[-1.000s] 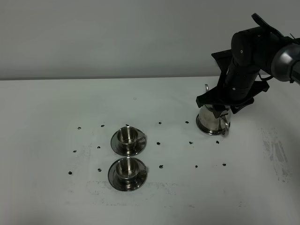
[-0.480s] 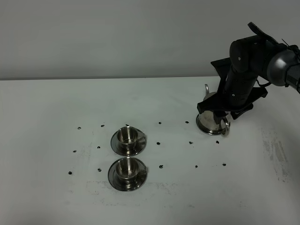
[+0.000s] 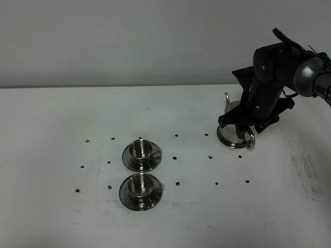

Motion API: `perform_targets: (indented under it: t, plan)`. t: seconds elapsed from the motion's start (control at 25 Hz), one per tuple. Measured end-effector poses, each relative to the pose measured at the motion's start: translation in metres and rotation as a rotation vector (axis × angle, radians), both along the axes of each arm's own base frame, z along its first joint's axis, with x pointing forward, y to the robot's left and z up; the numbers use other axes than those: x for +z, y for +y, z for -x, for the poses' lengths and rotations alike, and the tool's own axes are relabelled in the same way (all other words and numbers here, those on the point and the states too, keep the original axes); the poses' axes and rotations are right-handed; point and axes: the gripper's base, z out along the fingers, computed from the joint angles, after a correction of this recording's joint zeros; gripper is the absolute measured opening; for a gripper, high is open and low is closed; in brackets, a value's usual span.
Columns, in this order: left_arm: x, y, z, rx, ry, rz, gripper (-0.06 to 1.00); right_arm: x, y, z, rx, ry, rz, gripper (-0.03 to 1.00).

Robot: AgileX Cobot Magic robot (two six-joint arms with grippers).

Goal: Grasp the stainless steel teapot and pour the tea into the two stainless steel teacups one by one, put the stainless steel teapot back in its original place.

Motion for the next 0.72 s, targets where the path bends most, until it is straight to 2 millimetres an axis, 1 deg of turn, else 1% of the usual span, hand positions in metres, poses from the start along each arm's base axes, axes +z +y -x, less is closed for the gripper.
perform_targets:
  t: [0.08,0.16,0.2,0.36,0.72]
  plan:
    - [0.0000,0.0000,0.0000,0.000,0.000,0.000,0.38,0.0000,0.0000,-0.0001,0.012,0.000,0.002,0.37]
    - [0.0000,0.0000,0.0000,0.000,0.000,0.000,0.38,0.0000,0.0000,-0.0001,0.039,0.000,0.007,0.26]
    - [0.0000,0.0000,0.0000,0.000,0.000,0.000,0.38,0.0000,0.0001,-0.0001,0.053,0.001,0.009,0.18]
    - [0.0000,0.0000,0.0000,0.000,0.000,0.000,0.38,0.0002,0.0008,-0.0011,0.094,-0.008,0.005,0.19]
    - [0.0000,0.0000,0.0000,0.000,0.000,0.000,0.38,-0.0010,0.0016,-0.0019,0.110,-0.014,0.001,0.19]
